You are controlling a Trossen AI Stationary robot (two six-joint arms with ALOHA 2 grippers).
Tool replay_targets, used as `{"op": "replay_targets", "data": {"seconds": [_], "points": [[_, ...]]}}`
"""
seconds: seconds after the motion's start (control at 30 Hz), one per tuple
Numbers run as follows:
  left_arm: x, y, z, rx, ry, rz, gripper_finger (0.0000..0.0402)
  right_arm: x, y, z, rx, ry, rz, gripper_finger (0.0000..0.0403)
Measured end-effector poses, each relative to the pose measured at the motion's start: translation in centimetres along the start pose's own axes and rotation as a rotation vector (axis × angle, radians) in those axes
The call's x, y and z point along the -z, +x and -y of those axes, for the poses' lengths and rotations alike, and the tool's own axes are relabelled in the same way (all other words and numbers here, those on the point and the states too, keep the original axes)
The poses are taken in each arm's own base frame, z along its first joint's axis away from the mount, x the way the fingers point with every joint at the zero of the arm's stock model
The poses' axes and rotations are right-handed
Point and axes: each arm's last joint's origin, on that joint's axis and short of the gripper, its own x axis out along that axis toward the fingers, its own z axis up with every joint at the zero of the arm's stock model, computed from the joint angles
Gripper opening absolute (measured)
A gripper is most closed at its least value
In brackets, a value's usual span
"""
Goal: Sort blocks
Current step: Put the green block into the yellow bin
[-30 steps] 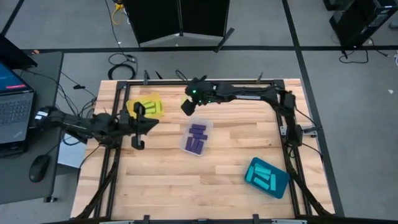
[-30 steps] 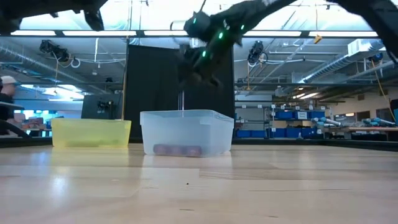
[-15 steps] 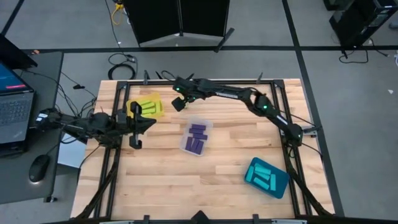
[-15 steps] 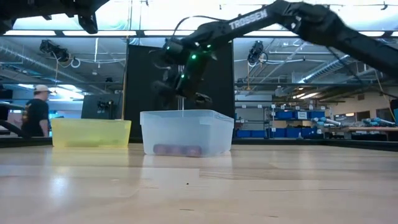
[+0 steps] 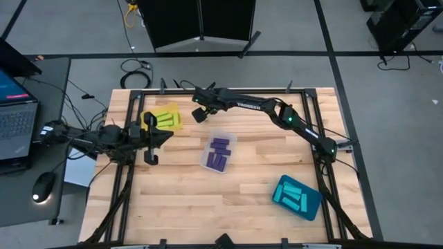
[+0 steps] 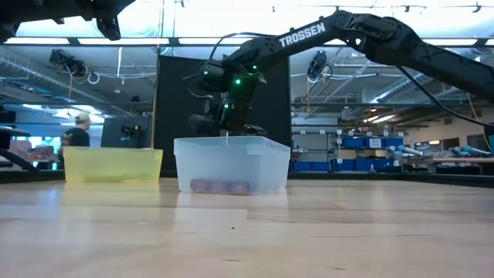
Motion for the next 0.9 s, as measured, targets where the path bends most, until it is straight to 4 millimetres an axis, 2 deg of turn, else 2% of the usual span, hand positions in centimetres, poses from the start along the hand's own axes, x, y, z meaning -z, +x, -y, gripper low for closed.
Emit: {"op": "replay_targets", "data": {"seconds": [0.13,0.37,0.5,0.73,0.9], "points": [[0.0,0.0,0.0,-0.005,0.009,0.002,0.0023,0.4,-0.2,-1.0,-0.018,-0.009,0.016,0.0316],[0.0,0.0,0.0,-0.015,0.015,0.001,0.0023,-0.4,-0.9,-3.7,-0.154,-0.014,0.197,0.0311],[0.0,0.0,0.0,-0.015,0.015,0.001,0.0023,-0.7,-0.6,-3.1,-0.125,0.036,0.209,0.0304],[0.0,0.0,0.0,-0.014,0.017,-0.001,0.0023,-2.4,-1.2,-3.9,-0.251,0.082,0.369,0.0294],[0.0,0.0,0.0,-0.014,0.018,-0.003,0.0023,-2.3,-0.1,-1.1,-0.118,0.111,0.237,0.0292]]}}
